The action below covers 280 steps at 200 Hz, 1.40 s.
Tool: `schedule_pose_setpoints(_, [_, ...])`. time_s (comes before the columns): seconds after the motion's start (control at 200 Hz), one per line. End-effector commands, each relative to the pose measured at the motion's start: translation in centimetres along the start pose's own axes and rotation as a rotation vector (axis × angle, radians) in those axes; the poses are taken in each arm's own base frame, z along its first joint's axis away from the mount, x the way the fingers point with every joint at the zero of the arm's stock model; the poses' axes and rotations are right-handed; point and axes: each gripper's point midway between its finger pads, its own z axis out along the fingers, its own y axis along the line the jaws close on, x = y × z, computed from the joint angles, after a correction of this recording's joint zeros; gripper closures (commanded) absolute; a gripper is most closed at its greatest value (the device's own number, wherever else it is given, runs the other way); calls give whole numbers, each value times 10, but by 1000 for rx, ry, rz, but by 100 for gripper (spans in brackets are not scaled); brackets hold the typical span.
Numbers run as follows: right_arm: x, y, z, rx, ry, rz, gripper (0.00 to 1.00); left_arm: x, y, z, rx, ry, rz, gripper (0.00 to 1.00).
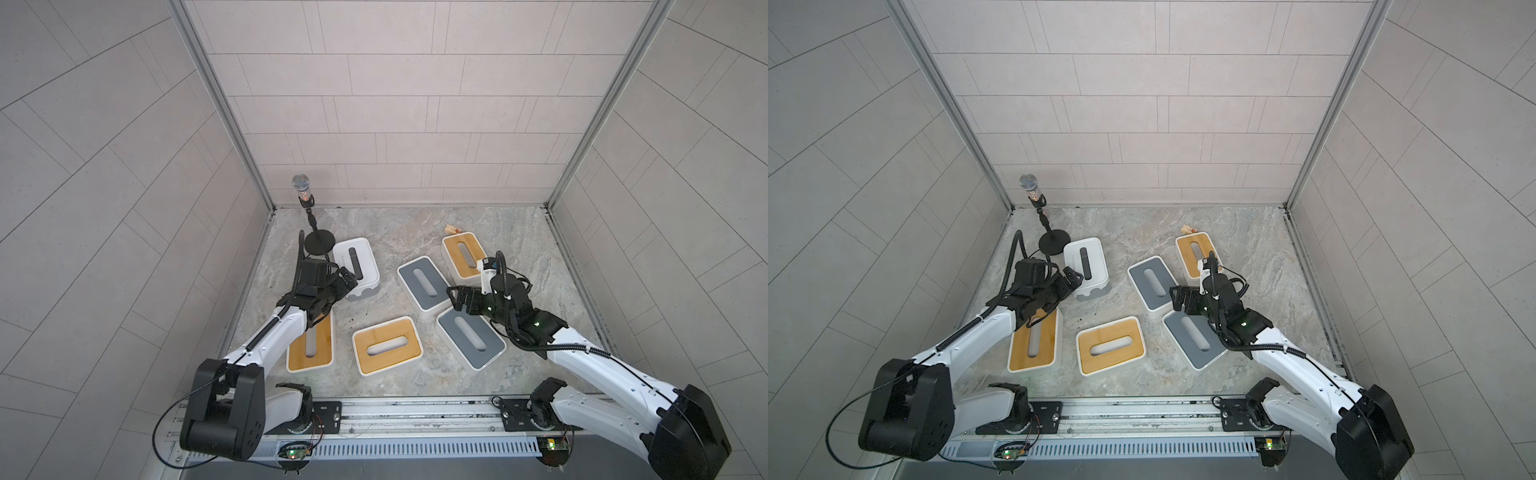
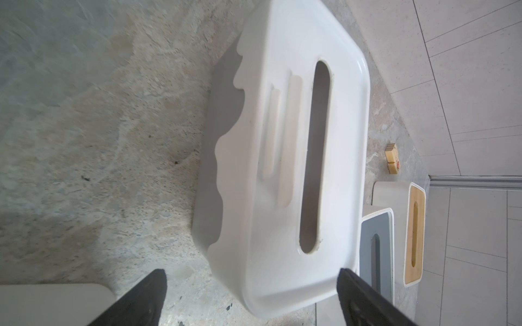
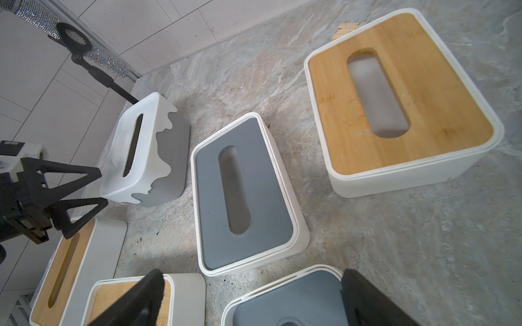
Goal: Stack the tissue boxes
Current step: Adjust the tissue box at the center of the board.
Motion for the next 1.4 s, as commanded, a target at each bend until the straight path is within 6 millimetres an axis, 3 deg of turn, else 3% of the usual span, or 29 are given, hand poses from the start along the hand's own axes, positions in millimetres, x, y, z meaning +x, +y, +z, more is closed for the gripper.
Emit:
schedule_pose_setpoints(0.0, [-4, 1, -3, 3, -27, 15, 1, 0, -27, 5, 89, -4, -1, 0])
schedule_pose_setpoints(0.205, [-8, 12, -4, -26, -10, -25, 1, 24, -65, 16, 163, 21, 35, 0])
schedule_pose_setpoints(0.24, [-20, 18, -6, -36, -32, -25, 1, 27, -72, 18, 175, 22, 43, 0])
schedule_pose_setpoints(0.4, [-27, 29, -2, -63, -19, -8, 1, 38, -106, 29, 247, 65, 82, 0])
schedule_pose_setpoints(0.495, [-28, 35, 3, -65, 11, 7, 1, 38, -109, 25, 278, 51, 84, 0])
schedule_pose_setpoints(0.58, [-30, 38, 7, -72, 18, 32, 1, 36, -98, 15, 269, 14, 75, 0])
schedule_pose_setpoints(0.806, [-24, 64, 27, -118, 63, 87, 1, -8, -72, -23, 138, -113, 172, 0])
schedule_pose_setpoints(0.946, [-15, 91, 42, -153, 86, 122, 1, -40, -74, -32, 77, -129, 267, 0])
schedule_pose_setpoints(1.111, [-1, 116, 66, -163, 109, 134, 1, -59, -89, -14, 46, -105, 432, 0])
schedule_pose_setpoints(1.396, [17, 146, 104, -201, 159, 168, 1, -95, -88, 37, -67, -56, 535, 0])
